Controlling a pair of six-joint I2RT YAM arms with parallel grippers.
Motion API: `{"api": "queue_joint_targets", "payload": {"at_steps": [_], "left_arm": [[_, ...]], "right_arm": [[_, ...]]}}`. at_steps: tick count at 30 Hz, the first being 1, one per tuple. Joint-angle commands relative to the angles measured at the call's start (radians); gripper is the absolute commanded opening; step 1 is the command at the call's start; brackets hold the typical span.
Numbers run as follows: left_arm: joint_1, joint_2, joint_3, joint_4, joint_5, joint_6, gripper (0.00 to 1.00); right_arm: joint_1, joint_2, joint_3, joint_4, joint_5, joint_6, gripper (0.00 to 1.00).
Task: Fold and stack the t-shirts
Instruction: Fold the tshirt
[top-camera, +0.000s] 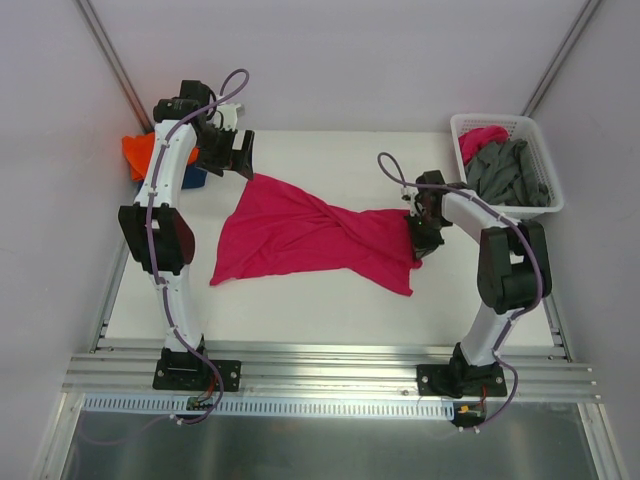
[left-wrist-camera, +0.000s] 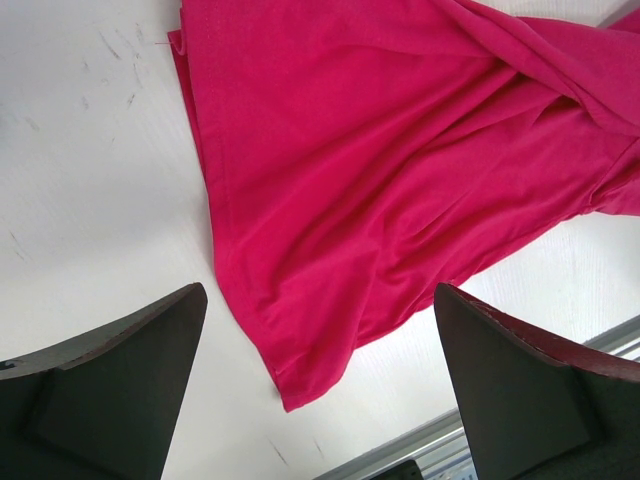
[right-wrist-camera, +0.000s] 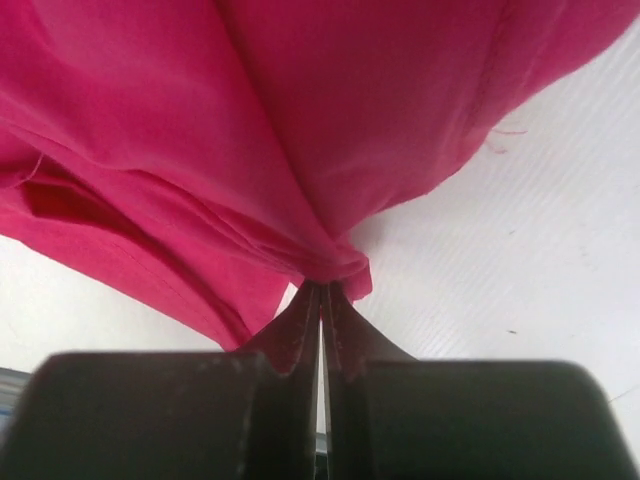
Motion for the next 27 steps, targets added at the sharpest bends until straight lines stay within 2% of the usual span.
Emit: {"api": "queue_joint_targets", "payload": {"at_steps": [1,13,27], "left_arm": [[-0.012,-0.054,0.022,-0.003,-0.007,-0.007,0.99],[-0.015,-0.05,0.027,-0.002,-0.015,-0.008,0.99],[-0.019,-0.106,-0.04,-0.002,-0.026,-0.001,0.99]], "right_arm": [[0.005,0.003,0.098,-0.001,0.051,-0.032,0.01],[0.003,0.018,0.397,0.036,0.091,-0.043,0.01],[0.019,0.333,0.793,0.051,0.186,-0.053,0.01]]}}
